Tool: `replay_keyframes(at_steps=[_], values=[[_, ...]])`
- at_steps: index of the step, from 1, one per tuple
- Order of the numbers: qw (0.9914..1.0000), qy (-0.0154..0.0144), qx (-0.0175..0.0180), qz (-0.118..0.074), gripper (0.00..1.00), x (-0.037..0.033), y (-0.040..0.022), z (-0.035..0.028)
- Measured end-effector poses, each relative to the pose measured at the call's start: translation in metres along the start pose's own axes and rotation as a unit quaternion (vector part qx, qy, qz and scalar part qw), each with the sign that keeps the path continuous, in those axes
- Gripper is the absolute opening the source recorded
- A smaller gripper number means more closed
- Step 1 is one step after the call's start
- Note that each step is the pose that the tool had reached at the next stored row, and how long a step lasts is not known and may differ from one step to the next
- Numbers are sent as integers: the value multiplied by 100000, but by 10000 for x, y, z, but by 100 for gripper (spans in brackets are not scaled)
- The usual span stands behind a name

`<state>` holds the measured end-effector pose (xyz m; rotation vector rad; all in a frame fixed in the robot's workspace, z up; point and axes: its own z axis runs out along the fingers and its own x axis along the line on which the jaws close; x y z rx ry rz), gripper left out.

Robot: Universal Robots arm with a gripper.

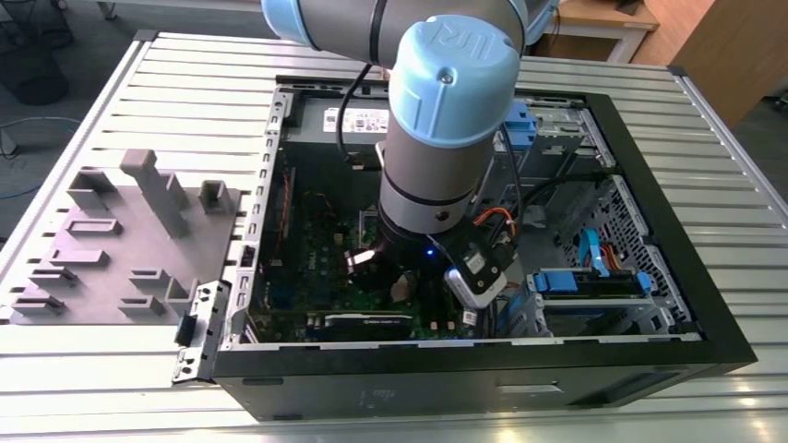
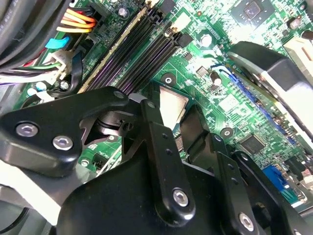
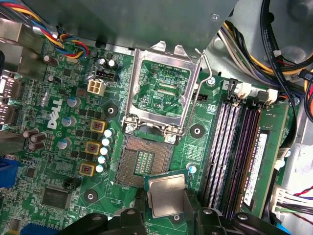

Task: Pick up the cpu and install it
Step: 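Place the cpu into insertion slot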

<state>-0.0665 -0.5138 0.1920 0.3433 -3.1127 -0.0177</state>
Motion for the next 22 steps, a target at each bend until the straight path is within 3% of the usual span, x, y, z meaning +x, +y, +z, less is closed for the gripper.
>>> replay_keyframes(at_steps=[13,19,22], values=[[100000,-6,-6,-22,41,0,0,0],[100000,-10,-14,-26,41,0,2,-106],[100000,-15,-16,-25,41,1,2,-121]])
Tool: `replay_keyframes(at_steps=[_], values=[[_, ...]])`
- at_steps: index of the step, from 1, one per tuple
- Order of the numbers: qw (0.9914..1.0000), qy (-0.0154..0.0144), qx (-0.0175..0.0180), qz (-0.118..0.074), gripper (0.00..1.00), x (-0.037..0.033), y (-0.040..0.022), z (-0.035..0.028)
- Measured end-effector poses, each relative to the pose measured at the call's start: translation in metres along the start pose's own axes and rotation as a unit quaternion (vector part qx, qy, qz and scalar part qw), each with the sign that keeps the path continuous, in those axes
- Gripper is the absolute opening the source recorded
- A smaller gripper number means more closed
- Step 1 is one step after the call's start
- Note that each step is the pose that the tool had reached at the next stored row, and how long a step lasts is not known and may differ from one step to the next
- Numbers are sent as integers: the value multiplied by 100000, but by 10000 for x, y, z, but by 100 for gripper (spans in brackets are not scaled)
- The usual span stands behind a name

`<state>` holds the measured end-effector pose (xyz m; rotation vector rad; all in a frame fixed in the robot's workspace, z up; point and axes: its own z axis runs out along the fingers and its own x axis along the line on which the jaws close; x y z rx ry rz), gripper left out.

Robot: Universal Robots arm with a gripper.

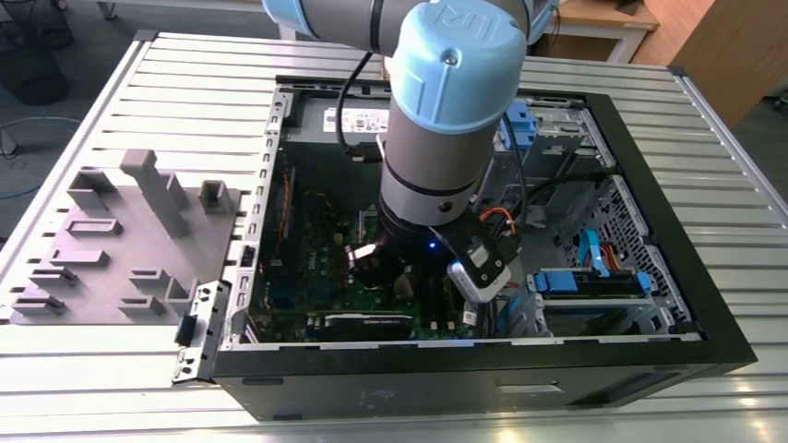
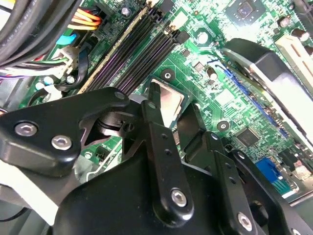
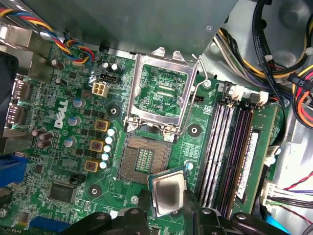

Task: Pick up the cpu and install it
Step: 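Place the cpu into insertion slot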

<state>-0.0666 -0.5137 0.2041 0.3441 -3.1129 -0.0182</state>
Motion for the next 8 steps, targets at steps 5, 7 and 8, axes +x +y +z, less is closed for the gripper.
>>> replay_keyframes(at_steps=[5,7,8], values=[[100000,-1,20,0,41,1,-1,0],[100000,-11,11,1,41,0,-1,9],[100000,-10,13,-30,41,0,1,10]])
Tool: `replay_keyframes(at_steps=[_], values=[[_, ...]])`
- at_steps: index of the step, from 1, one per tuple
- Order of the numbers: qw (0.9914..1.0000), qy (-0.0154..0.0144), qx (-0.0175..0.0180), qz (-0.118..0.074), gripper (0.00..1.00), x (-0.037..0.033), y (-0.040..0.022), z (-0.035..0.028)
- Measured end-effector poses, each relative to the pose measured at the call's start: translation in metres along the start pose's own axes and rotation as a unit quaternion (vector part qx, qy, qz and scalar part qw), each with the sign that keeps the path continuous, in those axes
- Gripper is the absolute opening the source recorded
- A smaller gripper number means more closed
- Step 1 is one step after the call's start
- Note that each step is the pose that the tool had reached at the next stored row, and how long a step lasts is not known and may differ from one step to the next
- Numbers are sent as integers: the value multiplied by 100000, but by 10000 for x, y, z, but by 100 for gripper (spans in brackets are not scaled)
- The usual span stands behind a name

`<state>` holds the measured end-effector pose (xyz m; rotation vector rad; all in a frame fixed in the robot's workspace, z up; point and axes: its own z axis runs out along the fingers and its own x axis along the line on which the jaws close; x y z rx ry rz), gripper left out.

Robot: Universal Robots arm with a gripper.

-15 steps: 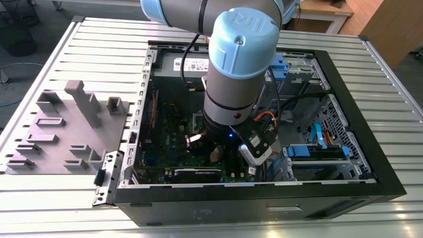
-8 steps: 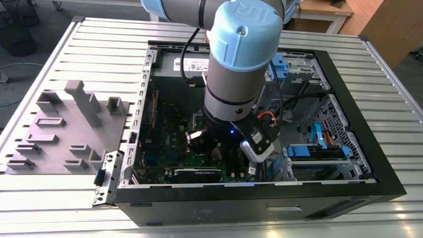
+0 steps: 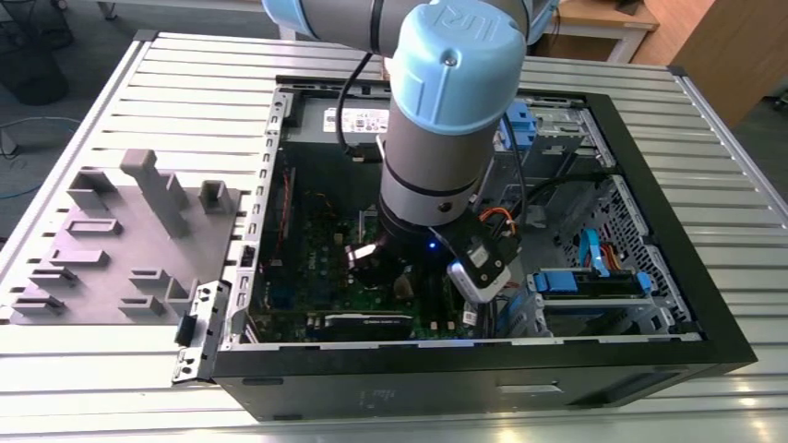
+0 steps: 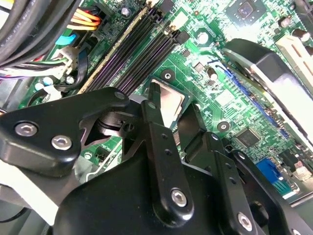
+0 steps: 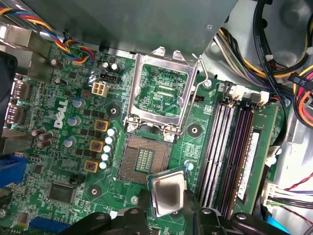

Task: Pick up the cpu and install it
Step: 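Place the cpu into insertion slot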

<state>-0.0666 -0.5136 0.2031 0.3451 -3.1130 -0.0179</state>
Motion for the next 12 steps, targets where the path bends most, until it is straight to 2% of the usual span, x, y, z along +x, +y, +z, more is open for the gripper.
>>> replay_keyframes(at_steps=[2,7,12], values=[[99999,9,13,-484,41,-1,1,2],[99944,43,29,-3354,41,-2,3,13],[99925,-31,-251,-3872,41,-5,18,17]])
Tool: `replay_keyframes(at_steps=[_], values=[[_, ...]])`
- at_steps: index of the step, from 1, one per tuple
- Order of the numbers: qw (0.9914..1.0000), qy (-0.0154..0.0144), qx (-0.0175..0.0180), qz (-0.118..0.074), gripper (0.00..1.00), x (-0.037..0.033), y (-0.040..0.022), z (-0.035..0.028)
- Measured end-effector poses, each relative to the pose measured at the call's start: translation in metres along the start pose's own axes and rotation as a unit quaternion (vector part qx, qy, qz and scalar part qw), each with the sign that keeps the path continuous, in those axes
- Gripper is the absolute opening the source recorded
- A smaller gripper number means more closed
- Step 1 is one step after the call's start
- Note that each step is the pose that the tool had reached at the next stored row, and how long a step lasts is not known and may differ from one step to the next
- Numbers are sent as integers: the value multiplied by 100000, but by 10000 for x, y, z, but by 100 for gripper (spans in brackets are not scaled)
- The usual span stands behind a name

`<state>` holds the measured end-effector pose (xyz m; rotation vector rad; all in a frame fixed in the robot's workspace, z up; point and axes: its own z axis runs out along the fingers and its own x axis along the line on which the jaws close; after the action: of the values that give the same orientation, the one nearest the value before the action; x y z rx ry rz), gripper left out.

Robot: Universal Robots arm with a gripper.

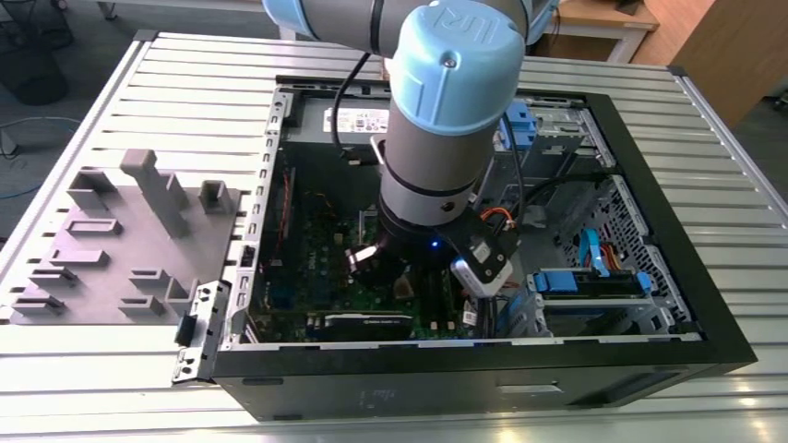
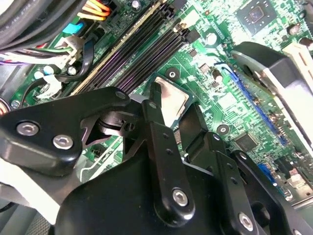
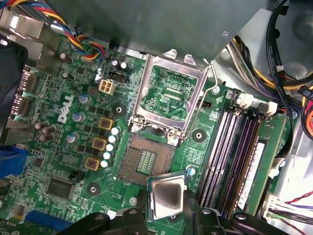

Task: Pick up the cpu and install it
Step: 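Place the cpu into insertion slot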

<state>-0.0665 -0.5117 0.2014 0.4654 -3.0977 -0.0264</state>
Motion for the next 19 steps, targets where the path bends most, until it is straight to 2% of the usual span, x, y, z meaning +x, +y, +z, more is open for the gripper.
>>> replay_keyframes(at_steps=[2,5,6,13,19], values=[[100000,108,-30,6,41,-8,0,11],[99999,502,-127,7,41,-32,-2,39],[99998,541,-136,7,41,-35,-1,40],[99994,535,-160,-975,41,-75,-2,43],[99992,523,-166,-1108,42,-77,-2,44]])
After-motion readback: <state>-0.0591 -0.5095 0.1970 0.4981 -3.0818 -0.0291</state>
